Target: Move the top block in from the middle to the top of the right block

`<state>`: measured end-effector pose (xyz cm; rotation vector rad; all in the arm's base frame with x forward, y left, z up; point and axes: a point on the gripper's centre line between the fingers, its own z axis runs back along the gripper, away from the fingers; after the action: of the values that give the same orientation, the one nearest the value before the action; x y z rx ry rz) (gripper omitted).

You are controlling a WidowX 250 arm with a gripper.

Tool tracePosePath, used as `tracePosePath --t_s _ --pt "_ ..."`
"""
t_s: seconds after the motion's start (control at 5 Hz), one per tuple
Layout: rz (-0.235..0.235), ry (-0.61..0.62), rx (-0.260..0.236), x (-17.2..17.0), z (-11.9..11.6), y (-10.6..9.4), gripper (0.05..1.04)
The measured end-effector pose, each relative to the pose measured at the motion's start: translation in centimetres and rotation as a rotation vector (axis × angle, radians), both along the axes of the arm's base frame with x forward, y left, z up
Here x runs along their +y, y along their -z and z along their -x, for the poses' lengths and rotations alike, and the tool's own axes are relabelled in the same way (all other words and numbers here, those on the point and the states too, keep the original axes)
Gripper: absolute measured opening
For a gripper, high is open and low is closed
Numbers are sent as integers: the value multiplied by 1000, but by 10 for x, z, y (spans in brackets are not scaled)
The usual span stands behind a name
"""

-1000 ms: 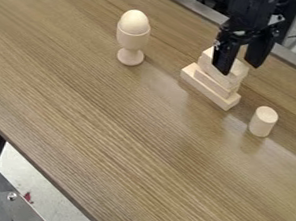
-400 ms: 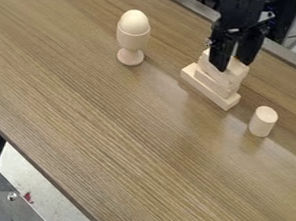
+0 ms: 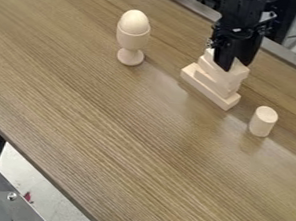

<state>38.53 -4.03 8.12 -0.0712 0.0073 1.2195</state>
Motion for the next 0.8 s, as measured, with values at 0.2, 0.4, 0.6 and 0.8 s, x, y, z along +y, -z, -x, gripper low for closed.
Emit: tracePosePath --t_s 0.2,0.4,0.6,0.8 --pt "27 167 -104 -13 -14 -29 494" --pt "57 289 -116 -29 -12 -35 494" --pt "106 397 -124 -46 -10 -43 494" --pt "105 541 -99 -62 -1 -42 494"
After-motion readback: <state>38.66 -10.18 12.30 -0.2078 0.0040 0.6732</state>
